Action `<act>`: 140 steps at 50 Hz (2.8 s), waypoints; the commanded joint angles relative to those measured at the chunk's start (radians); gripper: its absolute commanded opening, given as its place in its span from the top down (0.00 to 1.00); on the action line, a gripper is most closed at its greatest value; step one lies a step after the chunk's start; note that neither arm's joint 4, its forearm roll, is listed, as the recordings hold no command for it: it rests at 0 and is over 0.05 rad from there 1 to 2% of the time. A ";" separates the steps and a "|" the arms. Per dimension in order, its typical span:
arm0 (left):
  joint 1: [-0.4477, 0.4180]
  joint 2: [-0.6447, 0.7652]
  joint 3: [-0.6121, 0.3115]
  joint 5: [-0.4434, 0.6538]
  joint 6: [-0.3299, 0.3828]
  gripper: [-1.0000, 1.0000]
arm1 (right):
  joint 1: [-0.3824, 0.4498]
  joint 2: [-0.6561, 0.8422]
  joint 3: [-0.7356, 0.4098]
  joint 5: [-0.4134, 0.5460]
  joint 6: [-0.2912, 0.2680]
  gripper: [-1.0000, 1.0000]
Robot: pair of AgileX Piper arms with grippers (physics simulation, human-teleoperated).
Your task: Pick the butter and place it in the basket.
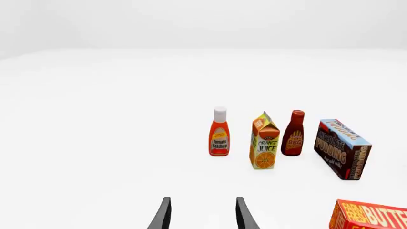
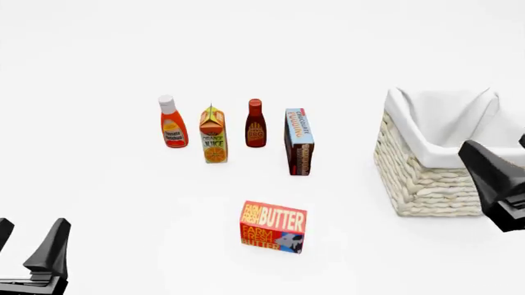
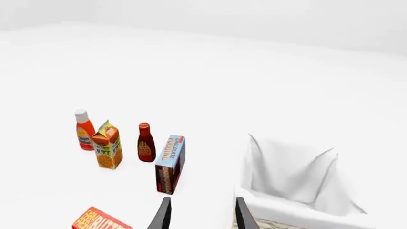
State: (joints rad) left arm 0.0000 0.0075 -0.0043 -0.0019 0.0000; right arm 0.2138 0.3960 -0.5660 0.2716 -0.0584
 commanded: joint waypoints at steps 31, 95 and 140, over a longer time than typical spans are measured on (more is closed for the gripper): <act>0.000 0.000 0.000 0.000 0.000 0.00 | 0.244 0.241 -0.361 0.310 -0.088 0.00; 0.000 0.000 0.000 0.000 0.000 0.00 | 0.466 0.499 -0.596 0.488 -0.219 0.00; 0.000 0.000 0.000 0.000 0.000 0.00 | 0.524 0.740 -0.776 0.584 -0.313 0.00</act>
State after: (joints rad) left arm 0.0000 0.0075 -0.0043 -0.0019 0.0000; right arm 0.7255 1.0939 -1.3125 0.8367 -0.3656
